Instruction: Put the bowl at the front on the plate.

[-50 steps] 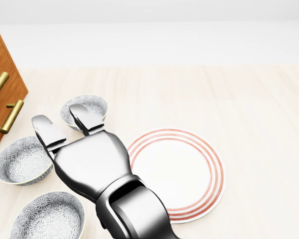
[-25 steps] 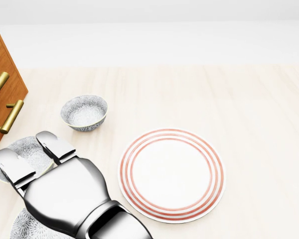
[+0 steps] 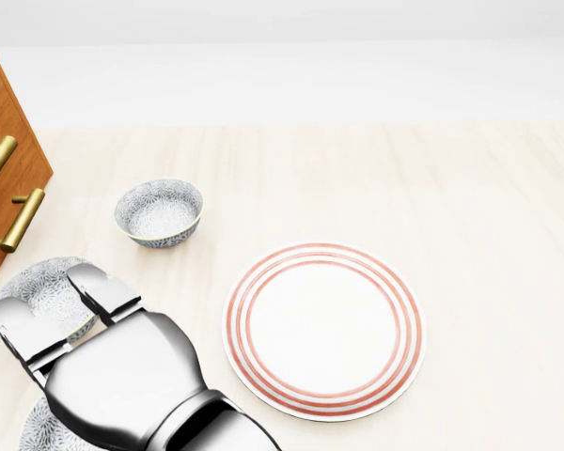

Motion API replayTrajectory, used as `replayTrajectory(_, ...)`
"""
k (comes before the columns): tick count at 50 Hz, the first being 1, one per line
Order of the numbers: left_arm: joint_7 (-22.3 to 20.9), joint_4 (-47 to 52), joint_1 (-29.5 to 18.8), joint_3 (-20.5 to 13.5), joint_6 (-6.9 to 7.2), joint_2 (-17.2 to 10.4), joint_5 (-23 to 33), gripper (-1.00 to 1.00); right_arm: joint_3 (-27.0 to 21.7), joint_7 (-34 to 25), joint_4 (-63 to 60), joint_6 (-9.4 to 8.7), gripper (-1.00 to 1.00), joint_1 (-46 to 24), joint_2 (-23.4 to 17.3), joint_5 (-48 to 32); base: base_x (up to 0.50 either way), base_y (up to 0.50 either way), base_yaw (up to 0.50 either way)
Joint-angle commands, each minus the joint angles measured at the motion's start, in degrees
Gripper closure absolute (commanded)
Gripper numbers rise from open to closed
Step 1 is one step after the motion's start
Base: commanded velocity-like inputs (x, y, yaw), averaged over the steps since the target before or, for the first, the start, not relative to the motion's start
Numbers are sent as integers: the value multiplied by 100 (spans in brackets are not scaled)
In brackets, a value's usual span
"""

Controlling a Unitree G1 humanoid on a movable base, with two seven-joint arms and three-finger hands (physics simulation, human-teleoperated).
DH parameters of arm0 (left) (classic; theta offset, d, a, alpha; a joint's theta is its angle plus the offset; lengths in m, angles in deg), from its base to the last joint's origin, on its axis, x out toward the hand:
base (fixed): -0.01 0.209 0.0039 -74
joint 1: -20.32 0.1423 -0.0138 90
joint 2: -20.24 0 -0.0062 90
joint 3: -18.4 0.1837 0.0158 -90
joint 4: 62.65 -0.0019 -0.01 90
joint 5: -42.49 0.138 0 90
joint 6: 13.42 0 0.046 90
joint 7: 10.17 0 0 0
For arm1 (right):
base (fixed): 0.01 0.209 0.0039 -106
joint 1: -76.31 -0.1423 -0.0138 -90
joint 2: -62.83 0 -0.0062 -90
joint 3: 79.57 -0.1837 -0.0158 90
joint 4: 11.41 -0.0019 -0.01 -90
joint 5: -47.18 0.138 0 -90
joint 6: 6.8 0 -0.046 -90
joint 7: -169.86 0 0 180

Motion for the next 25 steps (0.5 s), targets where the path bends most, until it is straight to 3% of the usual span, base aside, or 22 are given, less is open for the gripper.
replayTrajectory(1, -2, 3, 0, -3, 0, 1, 1, -100, 16, 0, 2, -9, -100, 14, -11, 11, 0, 0, 0)
replayTrajectory(8, 5, 19, -5, -4, 0, -2, 2, -100, 48, 0, 62, -7, -100, 13, -1, -2, 0, 0, 0)
replayTrajectory(9, 4, -38, -10, 7, 0, 7, 11, -100, 127, 0, 178, 80, -100, 32, -5, 41, 0, 0, 0)
replayTrajectory(12, -6, -26, 0, -4, 0, 8, -13, -100, 254, 0, 373, 113, -100, 72, 33, -6, 0, 0, 0)
replayTrajectory(25, 19, -24, -4, -15, 0, -3, -62, -100, 440, 0, 410, 104, -100, 198, 30, 59, 0, 0, 0)
